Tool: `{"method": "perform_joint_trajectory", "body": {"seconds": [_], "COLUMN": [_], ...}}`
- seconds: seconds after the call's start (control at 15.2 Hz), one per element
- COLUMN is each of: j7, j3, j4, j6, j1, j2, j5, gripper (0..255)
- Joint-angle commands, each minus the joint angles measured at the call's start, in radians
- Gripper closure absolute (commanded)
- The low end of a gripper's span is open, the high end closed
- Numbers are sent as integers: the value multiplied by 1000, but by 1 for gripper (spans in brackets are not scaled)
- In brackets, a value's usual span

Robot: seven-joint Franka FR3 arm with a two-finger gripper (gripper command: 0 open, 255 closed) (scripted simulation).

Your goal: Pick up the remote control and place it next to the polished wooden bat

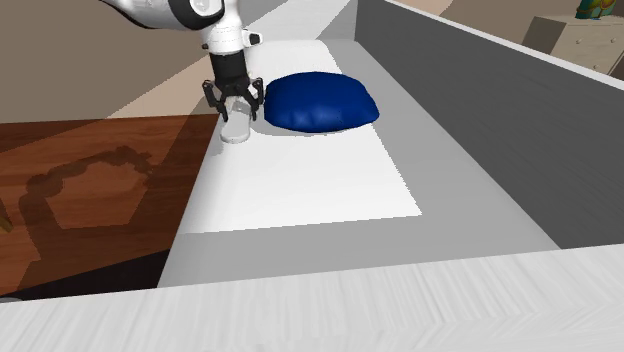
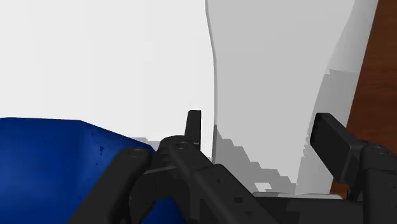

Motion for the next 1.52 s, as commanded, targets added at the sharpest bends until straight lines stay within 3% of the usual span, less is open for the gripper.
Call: {"method": "perform_joint_trajectory", "body": {"seconds": [0.0, 0.79, 1.45], "j7": [49, 334, 346], "j3": [22, 121, 114], "j4": [35, 353, 267], "j6": [-8, -103, 17], "j1": [24, 199, 200], "j2": [29, 271, 307], "j5": [-7, -86, -101], "gripper": [255, 255, 255]}}
